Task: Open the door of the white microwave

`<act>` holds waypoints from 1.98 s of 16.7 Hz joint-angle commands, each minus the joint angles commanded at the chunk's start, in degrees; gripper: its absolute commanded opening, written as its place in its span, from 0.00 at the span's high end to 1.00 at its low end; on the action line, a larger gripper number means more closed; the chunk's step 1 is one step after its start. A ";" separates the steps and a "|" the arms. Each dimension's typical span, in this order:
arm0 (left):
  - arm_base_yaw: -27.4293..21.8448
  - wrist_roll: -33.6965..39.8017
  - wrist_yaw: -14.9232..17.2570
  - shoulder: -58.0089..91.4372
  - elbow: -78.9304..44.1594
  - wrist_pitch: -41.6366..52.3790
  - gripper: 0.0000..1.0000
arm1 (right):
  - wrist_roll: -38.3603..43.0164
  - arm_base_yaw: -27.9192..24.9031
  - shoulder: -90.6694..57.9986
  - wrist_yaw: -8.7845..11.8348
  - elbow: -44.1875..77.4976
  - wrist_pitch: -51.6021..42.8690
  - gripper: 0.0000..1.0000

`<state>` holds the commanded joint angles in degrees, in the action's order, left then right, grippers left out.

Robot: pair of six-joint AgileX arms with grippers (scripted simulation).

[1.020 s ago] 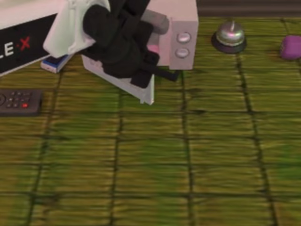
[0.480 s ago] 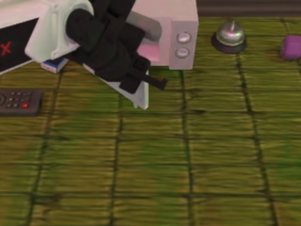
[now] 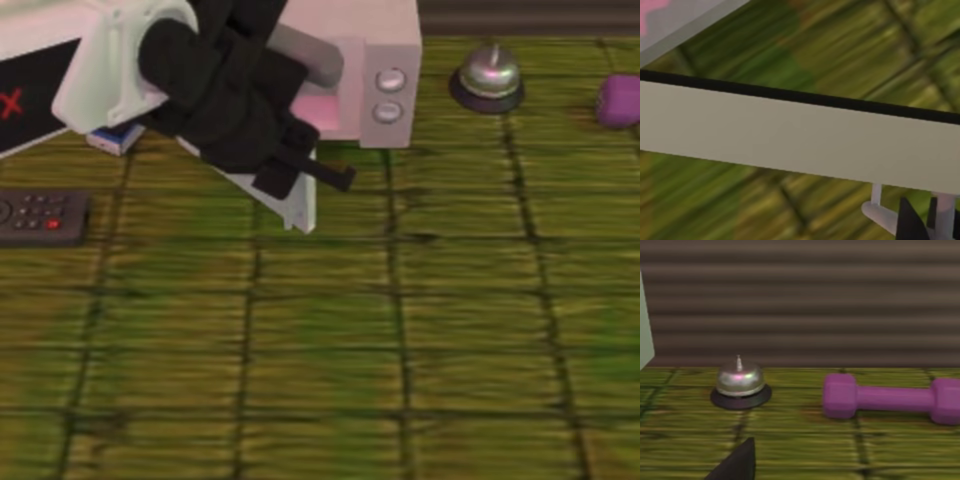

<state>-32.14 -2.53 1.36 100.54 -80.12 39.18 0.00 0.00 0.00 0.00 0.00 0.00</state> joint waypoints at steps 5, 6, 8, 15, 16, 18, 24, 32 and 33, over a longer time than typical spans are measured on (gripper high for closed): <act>0.00 0.00 0.00 0.00 0.00 0.00 1.00 | 0.00 0.00 0.00 0.00 0.00 0.00 0.00; 0.00 0.00 0.00 0.00 0.00 0.00 1.00 | 0.00 0.00 0.00 0.00 0.00 0.00 0.00; 0.00 0.00 0.00 0.00 0.00 0.00 1.00 | 0.00 0.00 0.00 0.00 0.00 0.00 0.00; 0.00 0.00 0.00 0.00 0.00 0.00 1.00 | 0.00 0.00 0.00 0.00 0.00 0.00 0.00; 0.00 0.00 0.00 0.00 0.00 0.00 1.00 | 0.00 0.00 0.00 0.00 0.00 0.00 0.00; -0.27 0.04 0.47 -0.16 0.01 -0.01 1.00 | 0.00 0.00 0.00 0.00 0.00 0.00 0.00; 2.29 -6.49 3.83 -2.79 3.19 0.03 1.00 | 0.00 0.00 0.00 0.00 0.00 0.00 0.00; 2.70 -7.52 4.36 -3.21 3.67 0.02 1.00 | 0.00 0.00 0.00 0.00 0.00 0.00 0.00; 2.70 -7.52 4.36 -3.21 3.67 0.02 1.00 | 0.00 0.00 0.00 0.00 0.00 0.00 0.00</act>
<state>-29.44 -10.05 5.72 97.33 -76.45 39.20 0.00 0.00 0.00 0.00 0.00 0.00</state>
